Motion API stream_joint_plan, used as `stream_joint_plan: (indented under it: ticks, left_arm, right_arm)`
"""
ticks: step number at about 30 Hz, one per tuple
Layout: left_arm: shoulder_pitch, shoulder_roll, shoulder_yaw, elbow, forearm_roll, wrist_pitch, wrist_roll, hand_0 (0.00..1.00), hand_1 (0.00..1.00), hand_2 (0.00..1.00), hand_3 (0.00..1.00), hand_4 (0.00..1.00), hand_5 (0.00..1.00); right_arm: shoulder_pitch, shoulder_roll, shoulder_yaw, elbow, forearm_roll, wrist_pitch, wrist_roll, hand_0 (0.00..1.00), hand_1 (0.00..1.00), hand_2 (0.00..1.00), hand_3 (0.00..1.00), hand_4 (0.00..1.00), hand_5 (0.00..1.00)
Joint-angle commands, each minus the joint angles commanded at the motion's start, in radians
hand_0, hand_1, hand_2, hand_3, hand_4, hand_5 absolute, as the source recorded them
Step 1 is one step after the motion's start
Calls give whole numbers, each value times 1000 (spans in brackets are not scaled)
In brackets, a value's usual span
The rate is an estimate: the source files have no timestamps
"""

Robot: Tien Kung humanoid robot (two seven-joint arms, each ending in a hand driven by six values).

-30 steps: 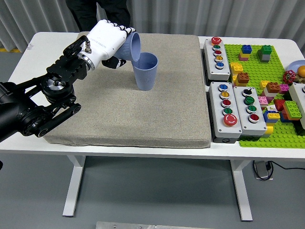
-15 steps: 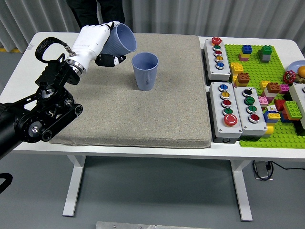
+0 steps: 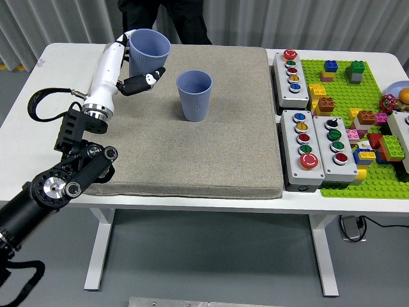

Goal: Pick cup pour cup place

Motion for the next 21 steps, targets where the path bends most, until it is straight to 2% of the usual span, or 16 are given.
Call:
stream_joint_plan:
  ticks: [2,6,11,17,19,21]
  left_arm:
    - [31,-28,-28,4,-28,20,-34,532,496,567,510,701,99]
    - [65,-65,-66,11,-62,47,-87,531,492,566,509,701,103]
    - [82,-81,-84,8,-67,48,-134,531,492,566,509,701,103]
    - [100,-96,-66,22,-280,19,-263,531,495,560,507,701,102]
    - [103,-98,-56,25,-324,17,-273,533,502,556,506,702,96]
    - [111,-105,-41,32,-313,27,-275,533,502,556,506,702,96]
  right_arm:
    - [0,0,1,0,-3,0,0,677,624,581,572,2,193]
    - [-2,1,2,0,-8,0,-1,677,623,580,573,2,192]
    - [-4,1,3,0,-15,0,-2,677,623,580,573,2,192]
    - [-10,2,3,0,-22,-1,-4,678,623,580,572,2,191]
    - [-11,3,3,1,-24,-1,-4,678,624,580,572,2,190]
    - [-13,3,4,1,-26,-2,-4,678,624,580,572,2,190]
